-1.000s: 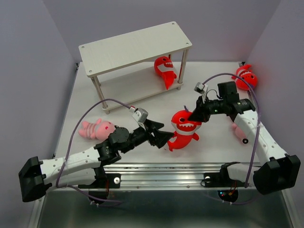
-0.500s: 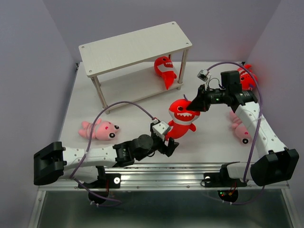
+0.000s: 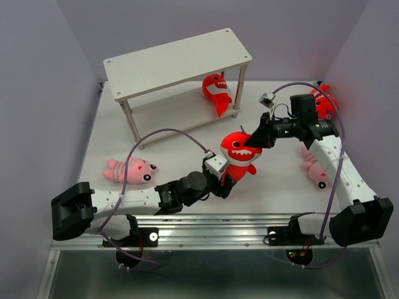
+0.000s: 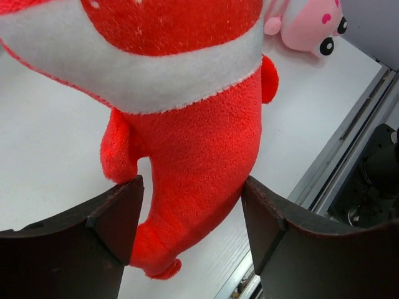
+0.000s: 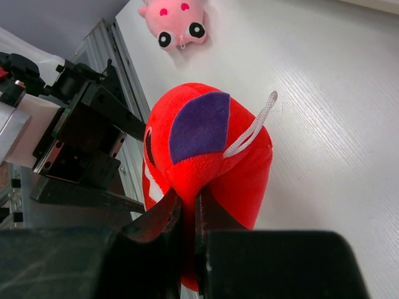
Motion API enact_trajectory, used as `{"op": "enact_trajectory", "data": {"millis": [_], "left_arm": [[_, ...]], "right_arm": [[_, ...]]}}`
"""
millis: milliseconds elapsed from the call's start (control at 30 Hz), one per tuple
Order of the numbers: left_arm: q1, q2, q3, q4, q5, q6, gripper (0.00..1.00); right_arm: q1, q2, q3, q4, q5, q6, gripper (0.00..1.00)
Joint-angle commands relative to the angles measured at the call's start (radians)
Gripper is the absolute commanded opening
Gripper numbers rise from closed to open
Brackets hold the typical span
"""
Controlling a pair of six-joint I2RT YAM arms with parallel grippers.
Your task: Place and organize the stuffed toys onto the shelf
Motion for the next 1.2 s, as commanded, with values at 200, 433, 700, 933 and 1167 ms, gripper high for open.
{"op": "enact_trajectory", "data": {"millis": [200,433,700,933,1167], "left_arm": [[0.042,0.030,0.044,0.107,0.085,-0.023,0.49],[0.054,0.033,0.035,0.116,0.125,-0.032,0.00],[0.085,-0.048,-0.068,0.134,0.130,-0.109,0.00],[0.123,-0.212,-0.226,0.102,0.075,-0.242,0.00],[0.217,-0.338,-0.234,-0.075,-0.036,-0.334,0.00]], "right_arm": [[-0.007,-0.049,-0.020,0.038,-0.047,0.013,0.01],[-0.007,-0.055,-0.027,0.044,-0.032,0.001,0.02],[-0.007,-0.066,-0.053,0.055,0.072,-0.056,0.58],[-0.028,-0.133,-0.149,0.205,0.280,-0.042,1.00],[-0.105,-0.199,-0.307,0.340,0.289,-0.019,1.00]]}}
